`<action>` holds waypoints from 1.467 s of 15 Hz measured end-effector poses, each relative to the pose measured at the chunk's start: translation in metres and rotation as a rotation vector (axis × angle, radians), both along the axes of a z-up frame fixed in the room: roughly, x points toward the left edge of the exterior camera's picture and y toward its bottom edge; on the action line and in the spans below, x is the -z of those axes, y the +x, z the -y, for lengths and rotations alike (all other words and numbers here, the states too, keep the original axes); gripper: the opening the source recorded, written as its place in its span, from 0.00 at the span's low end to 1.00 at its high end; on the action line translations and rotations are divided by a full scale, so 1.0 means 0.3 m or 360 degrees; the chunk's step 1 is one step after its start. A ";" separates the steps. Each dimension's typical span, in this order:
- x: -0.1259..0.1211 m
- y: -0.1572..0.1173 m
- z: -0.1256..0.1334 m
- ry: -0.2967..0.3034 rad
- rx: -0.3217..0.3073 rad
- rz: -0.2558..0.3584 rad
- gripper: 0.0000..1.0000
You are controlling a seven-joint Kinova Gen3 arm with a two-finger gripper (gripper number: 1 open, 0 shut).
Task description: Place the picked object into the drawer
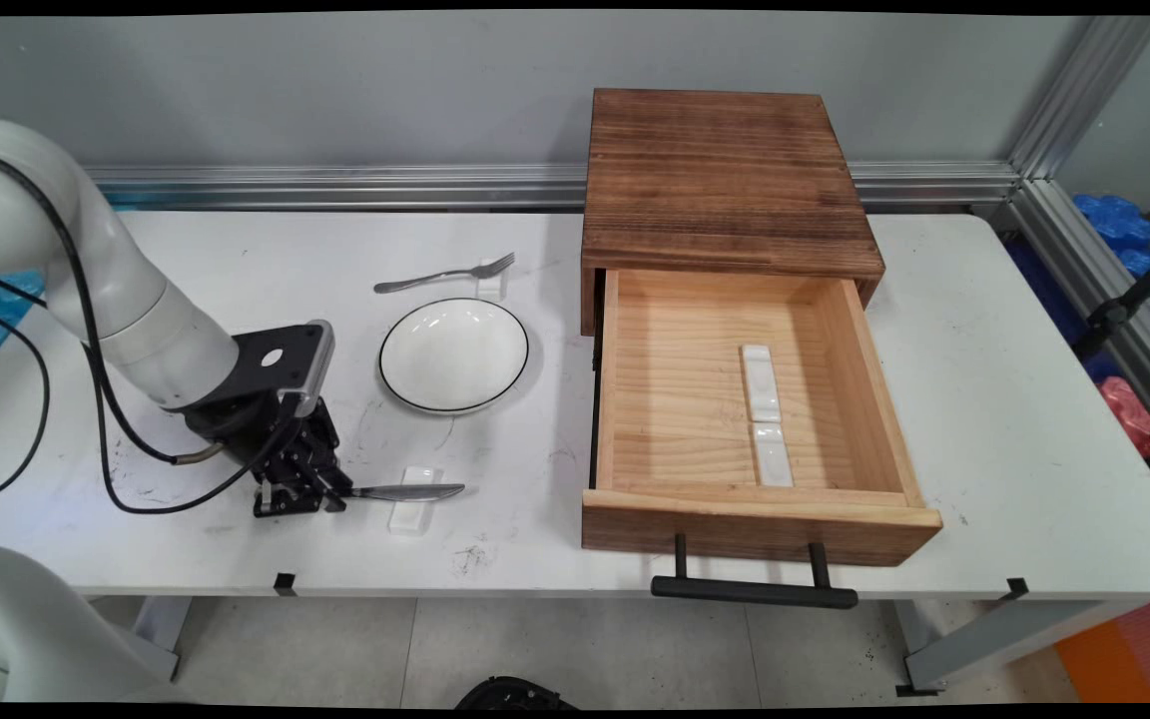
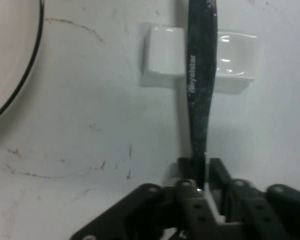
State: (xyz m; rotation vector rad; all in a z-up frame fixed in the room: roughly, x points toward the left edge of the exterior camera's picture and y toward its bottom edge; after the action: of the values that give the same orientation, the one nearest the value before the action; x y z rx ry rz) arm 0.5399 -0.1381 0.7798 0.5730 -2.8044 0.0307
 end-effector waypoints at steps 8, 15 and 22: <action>-0.022 -0.002 0.004 -0.0011 0.0014 -0.0020 0.00; -0.160 -0.032 0.045 -0.0037 0.0000 -0.0073 0.00; -0.400 -0.047 0.114 -0.0046 0.0007 -0.0120 0.00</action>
State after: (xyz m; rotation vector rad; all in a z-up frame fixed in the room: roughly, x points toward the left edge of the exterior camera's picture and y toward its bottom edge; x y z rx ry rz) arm 0.5258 -0.1724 0.8999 0.5494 -2.7278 0.0479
